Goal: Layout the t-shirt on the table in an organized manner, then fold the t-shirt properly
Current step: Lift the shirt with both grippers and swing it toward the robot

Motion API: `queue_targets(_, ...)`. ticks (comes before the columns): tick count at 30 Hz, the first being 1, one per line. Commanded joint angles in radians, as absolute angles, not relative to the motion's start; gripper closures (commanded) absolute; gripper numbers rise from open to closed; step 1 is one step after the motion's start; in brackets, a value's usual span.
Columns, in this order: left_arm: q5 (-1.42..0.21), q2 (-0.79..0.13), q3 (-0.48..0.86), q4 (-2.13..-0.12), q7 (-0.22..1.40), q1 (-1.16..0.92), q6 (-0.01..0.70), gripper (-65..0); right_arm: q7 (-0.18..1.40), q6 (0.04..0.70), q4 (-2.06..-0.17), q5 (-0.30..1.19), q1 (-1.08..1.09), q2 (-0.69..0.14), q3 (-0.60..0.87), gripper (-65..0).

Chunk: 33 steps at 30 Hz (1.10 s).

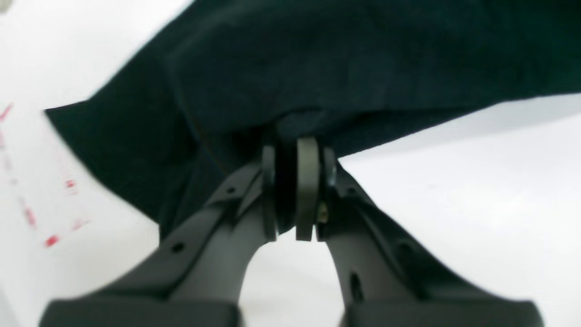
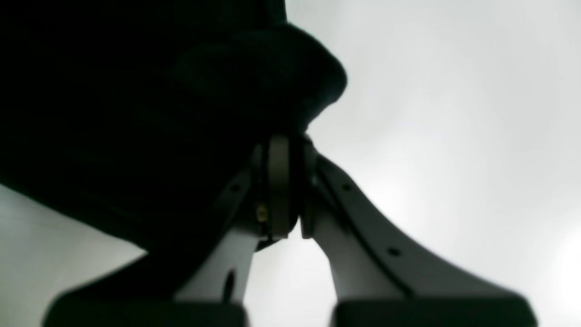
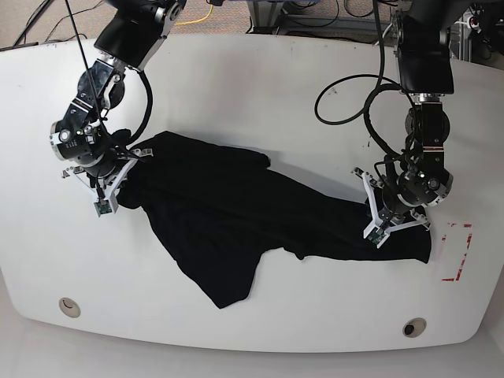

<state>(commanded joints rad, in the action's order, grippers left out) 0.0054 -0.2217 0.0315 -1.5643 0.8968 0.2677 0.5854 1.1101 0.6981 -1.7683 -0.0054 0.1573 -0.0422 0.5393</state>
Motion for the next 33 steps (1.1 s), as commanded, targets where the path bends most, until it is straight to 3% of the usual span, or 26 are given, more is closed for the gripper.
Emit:
queue_targets(2,0.005,-0.222,0.05,-1.621,0.912,0.266,0.596,-0.3,1.11,0.698,-1.77,-0.005,0.157,-0.042,0.539,-2.4)
queue_targets(7,0.012,-0.222,0.119,-1.747,1.027,0.274,0.698,-0.3,1.11,0.698,-1.771,-0.005,0.157,-0.042,0.539,-2.4)
queue_targets(20,0.004,-0.286,0.14,-1.911,1.127,0.311,0.698,-0.4,1.11,0.698,-1.771,-0.007,0.157,-0.042,0.539,-2.4)
queue_targets(33,0.004,-0.321,0.143,-1.956,1.079,0.394,0.698,-0.4,1.11,0.698,-1.774,-0.007,0.163,-0.044,0.539,-2.4)
